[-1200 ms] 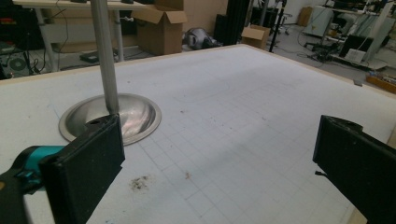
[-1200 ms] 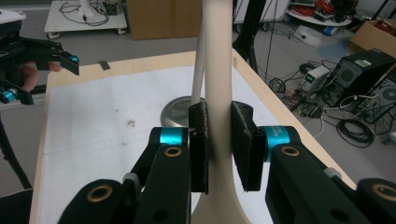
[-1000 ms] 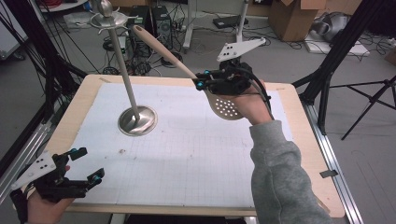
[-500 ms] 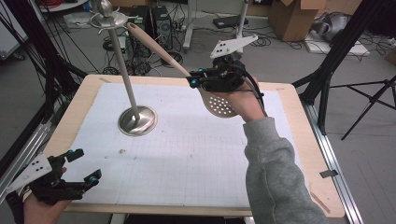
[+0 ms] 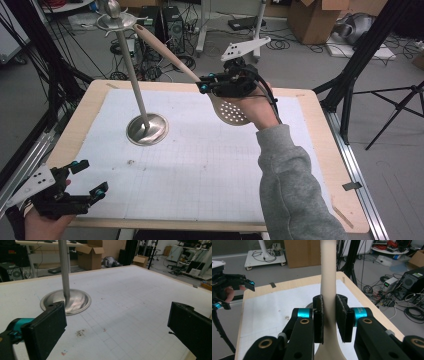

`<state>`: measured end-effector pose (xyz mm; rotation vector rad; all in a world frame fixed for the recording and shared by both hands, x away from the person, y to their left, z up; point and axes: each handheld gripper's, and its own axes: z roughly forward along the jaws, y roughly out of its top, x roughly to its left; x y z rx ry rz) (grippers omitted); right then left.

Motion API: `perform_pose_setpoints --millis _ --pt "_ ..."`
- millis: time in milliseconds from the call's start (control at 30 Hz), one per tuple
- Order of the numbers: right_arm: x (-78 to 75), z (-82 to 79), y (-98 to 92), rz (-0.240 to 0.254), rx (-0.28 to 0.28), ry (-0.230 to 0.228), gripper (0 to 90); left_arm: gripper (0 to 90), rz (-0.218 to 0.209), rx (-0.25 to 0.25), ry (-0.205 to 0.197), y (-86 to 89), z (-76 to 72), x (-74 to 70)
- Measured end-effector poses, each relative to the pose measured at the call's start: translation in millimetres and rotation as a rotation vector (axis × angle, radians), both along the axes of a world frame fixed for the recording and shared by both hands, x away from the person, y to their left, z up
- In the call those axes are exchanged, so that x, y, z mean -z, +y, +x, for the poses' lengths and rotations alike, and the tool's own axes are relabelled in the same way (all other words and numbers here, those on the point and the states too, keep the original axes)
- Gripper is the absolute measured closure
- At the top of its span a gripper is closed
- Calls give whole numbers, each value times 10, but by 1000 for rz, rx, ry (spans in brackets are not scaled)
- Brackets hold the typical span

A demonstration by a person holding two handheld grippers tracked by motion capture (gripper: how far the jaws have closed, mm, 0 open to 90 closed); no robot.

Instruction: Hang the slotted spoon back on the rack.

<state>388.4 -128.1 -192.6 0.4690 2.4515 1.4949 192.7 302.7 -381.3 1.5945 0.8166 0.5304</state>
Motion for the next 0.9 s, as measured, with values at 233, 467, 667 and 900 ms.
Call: perform_pose_setpoints --millis 233,467,667,900 --pt "36 28 50 -4 7 11 784 25 2 -1 -1 8 -5 -1" --pt "98 53 124 -13 11 25 784 25 3 -3 -3 20 -16 -9" --pt "169 72 216 -32 16 34 784 25 0 -6 -2 25 -25 -10" --pt "239 95 338 -48 17 53 784 25 -3 -11 -7 41 -38 -12"
